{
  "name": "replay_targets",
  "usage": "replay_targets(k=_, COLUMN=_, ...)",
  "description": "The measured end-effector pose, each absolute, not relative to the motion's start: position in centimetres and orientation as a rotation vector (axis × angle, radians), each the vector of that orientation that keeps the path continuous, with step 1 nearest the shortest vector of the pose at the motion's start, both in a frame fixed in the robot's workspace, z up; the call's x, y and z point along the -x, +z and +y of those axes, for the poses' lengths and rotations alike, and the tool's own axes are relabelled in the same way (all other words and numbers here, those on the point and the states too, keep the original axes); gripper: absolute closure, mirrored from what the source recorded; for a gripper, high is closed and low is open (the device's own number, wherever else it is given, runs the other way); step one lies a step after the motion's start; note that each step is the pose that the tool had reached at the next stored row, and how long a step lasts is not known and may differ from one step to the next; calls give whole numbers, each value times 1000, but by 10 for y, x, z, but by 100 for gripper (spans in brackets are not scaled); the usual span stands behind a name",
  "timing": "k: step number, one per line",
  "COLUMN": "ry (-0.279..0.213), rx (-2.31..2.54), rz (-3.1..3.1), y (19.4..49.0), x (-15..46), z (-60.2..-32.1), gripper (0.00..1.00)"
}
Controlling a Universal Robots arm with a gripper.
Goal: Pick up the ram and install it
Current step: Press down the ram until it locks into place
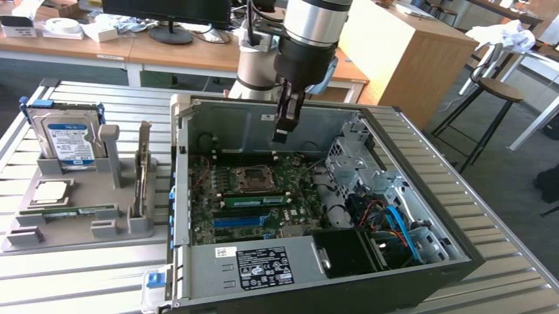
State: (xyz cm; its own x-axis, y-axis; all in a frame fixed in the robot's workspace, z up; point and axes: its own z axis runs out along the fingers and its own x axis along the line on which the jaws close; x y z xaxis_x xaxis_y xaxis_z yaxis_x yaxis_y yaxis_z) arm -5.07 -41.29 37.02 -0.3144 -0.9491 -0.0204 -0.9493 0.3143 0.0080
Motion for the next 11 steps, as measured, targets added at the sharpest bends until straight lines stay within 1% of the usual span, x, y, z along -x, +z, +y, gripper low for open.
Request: replay_targets(k=11, ry=27, rx=1634, rz=2668, y=370, x=51, z=-413, gripper=90)
